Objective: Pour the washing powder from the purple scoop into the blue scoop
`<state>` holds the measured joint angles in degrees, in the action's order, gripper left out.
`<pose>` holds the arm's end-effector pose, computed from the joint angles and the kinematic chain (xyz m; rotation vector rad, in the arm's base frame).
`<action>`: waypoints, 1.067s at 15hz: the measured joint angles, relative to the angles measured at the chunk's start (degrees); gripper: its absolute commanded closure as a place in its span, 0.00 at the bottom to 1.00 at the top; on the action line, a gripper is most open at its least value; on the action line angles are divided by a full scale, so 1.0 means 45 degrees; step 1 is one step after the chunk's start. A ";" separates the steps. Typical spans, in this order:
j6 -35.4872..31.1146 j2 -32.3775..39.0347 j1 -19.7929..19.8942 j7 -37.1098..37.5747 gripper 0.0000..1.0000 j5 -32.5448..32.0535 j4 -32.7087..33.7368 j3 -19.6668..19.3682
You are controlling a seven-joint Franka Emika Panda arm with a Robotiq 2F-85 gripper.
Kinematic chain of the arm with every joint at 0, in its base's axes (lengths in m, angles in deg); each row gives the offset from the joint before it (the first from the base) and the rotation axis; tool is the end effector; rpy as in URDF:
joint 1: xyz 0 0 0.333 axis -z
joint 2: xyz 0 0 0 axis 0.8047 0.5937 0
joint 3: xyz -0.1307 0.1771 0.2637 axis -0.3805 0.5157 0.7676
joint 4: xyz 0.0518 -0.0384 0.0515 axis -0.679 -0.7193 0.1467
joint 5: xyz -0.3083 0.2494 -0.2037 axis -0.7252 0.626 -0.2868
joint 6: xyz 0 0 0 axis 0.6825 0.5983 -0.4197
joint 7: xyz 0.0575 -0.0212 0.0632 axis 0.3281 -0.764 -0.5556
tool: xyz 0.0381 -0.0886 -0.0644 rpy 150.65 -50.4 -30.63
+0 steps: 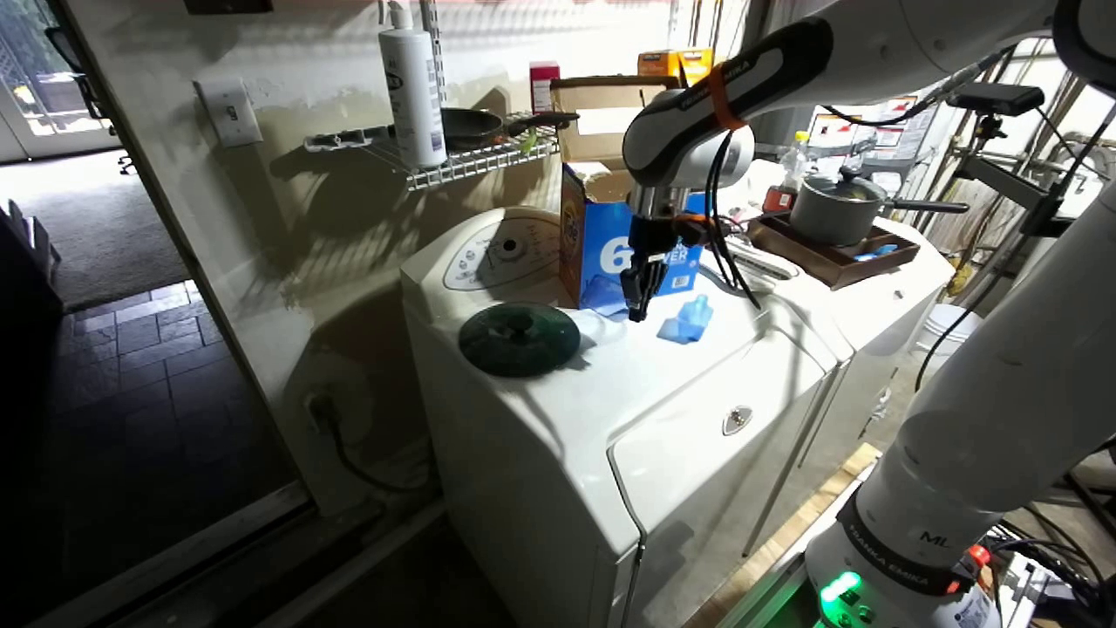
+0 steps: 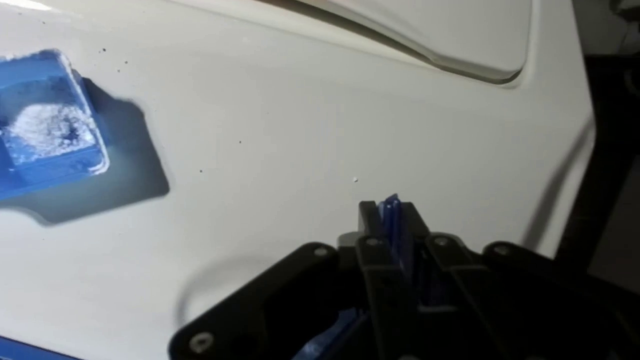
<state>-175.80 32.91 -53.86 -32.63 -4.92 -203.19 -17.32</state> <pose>0.5043 -0.0213 0.3487 -2.8987 -0.3492 0.1537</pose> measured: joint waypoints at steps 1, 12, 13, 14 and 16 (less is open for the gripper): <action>0.0000 -0.0076 0.0022 -0.0410 0.97 0.0460 -0.0104 -0.0125; 0.0061 -0.0542 0.0301 -0.3796 0.97 0.4002 -0.1249 -0.1298; 0.0164 -0.0545 0.0344 -0.4062 0.97 0.4362 -0.1321 -0.1383; 0.0267 -0.0550 0.0384 -0.4325 0.97 0.4708 -0.1392 -0.1476; 0.0673 -0.0553 0.0507 -0.4858 0.97 0.5359 -0.1523 -0.1662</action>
<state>-172.77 30.42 -51.58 -54.49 19.20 -210.04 -24.80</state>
